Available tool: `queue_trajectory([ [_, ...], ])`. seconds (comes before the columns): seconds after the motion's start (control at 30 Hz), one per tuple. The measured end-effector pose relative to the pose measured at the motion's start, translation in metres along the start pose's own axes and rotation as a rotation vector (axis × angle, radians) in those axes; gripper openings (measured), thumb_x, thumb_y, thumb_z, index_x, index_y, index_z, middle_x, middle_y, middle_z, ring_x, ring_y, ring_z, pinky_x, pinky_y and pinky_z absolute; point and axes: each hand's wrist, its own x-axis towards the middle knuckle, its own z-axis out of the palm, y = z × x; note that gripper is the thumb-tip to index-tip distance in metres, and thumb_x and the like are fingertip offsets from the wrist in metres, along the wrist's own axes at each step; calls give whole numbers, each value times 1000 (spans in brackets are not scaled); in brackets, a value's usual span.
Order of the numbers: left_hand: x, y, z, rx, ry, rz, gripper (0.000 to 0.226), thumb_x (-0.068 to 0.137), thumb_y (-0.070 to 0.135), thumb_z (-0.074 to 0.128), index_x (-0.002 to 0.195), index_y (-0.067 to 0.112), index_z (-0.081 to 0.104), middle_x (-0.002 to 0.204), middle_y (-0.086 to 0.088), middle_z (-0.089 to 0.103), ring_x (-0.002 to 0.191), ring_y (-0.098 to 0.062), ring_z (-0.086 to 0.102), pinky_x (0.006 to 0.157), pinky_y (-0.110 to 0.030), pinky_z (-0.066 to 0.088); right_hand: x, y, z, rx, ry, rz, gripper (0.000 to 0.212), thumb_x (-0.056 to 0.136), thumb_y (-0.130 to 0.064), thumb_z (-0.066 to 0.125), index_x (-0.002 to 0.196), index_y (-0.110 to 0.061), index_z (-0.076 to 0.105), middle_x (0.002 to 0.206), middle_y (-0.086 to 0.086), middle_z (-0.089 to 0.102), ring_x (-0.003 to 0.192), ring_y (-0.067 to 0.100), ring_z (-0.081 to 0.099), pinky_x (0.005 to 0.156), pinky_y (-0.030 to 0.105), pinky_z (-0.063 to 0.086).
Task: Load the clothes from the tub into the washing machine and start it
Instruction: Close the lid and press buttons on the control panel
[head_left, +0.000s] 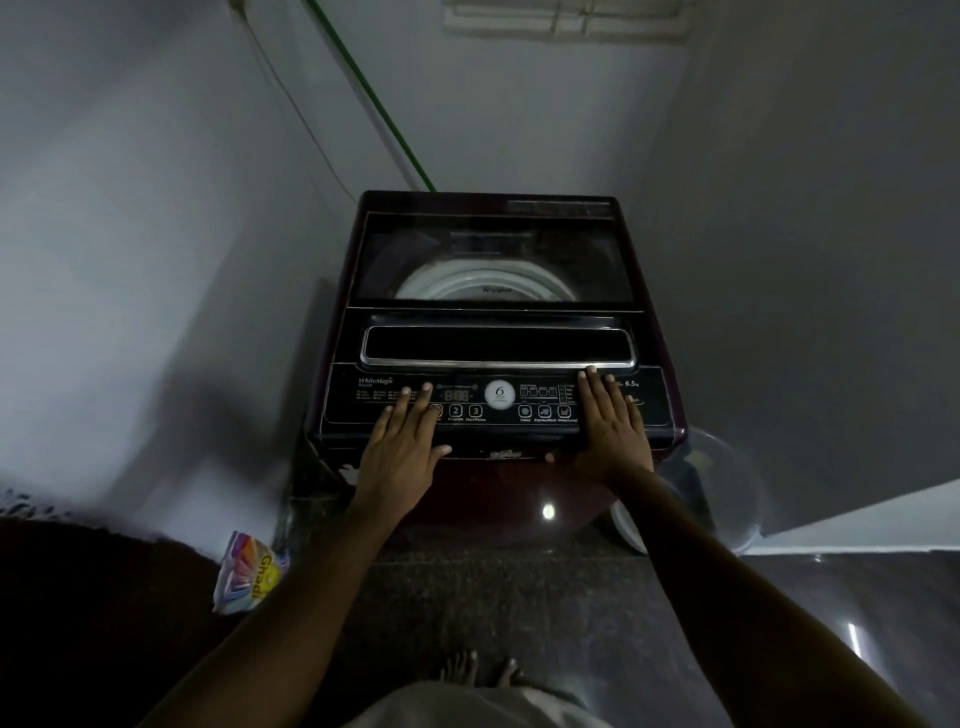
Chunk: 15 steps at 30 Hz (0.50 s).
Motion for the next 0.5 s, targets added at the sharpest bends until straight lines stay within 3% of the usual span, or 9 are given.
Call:
queue_trajectory([
  [0.13,1,0,0,-11,-12,-6,59,89,40,64,136,10,46,157,-10,31,145,-31,27,113,-48,32,0,-3,0,-9,0,17,122,69,-66,67,152,-19,-10,160,-2,-14,145,15,-17,118,39,-8],
  [0.27,12,-5,-14,-86,-18,-2,71,80,50,71,136,16,43,156,-4,31,144,-25,29,111,-43,35,7,-9,-12,-26,-10,45,130,55,-64,77,150,-14,4,159,6,3,147,27,-1,119,48,7],
  [0.33,19,-18,-20,-116,-59,-35,100,74,63,69,150,17,23,163,-3,12,149,-24,16,115,-43,26,12,-10,-16,-51,-38,43,143,46,-69,79,149,-12,-3,158,7,-4,146,29,-10,118,51,2],
  [0.4,23,-27,-22,-84,-131,-64,122,69,80,56,155,18,-6,163,-2,-16,150,-22,-9,118,-44,9,16,-6,-17,-47,-88,33,152,44,-70,79,149,-14,-16,158,4,-20,143,27,-25,115,51,-6],
  [0.5,24,-32,-15,-58,-227,-70,122,66,91,30,151,19,-22,156,-1,-33,146,-20,-25,118,-42,-6,19,-2,-14,-68,-125,25,152,49,-66,80,147,-17,-25,156,3,-29,140,25,-32,117,53,-6],
])
